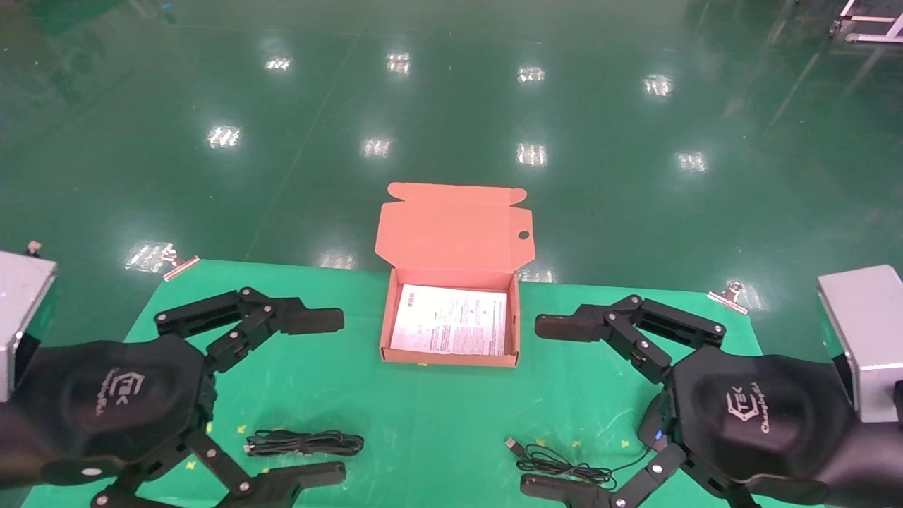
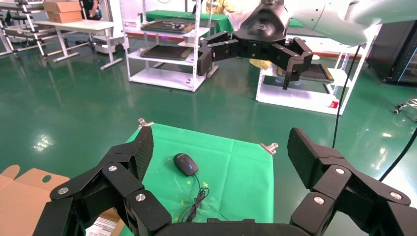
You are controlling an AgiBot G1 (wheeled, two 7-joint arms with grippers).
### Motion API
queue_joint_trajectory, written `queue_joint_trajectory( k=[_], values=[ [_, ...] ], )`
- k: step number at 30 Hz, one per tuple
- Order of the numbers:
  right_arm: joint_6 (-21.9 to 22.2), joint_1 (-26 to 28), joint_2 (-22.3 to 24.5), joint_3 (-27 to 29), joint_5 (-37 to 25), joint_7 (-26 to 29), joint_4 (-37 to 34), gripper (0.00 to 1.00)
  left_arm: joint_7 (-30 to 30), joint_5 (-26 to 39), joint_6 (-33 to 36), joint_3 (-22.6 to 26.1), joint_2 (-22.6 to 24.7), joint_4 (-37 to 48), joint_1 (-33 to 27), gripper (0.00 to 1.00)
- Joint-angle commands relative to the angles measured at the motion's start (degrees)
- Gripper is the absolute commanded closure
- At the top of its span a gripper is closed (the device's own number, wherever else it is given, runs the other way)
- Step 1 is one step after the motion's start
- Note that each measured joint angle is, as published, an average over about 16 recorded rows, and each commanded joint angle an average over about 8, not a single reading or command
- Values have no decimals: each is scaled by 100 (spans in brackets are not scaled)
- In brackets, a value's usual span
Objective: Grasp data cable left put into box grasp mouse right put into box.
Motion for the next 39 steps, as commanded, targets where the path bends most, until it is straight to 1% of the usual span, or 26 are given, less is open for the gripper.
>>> queue_joint_trajectory(
  k=[1,19,25,28,32,36,39],
  values=[
    [0,0,0,0,0,0,0,0,0,0,0,0,0,0,0,0],
    [1,-3,-2,3,5,5,-4,0,5,7,2,1,1,-3,-8,0],
    [52,68,4,-27,-133,-22,8,0,-14,174,56,90,38,32,-161,0],
    [82,180,13,-77,-365,-92,68,0,-91,356,113,206,83,110,-319,0],
    [74,407,20,-207,-862,-266,201,0,-200,713,259,442,174,233,-612,0],
    [-33,725,-11,-427,-1566,-583,321,0,-285,1215,419,800,301,315,-1013,0],
    [-162,1022,-70,-654,-2192,-932,379,0,-327,1688,474,1157,406,323,-1367,0]
  ],
)
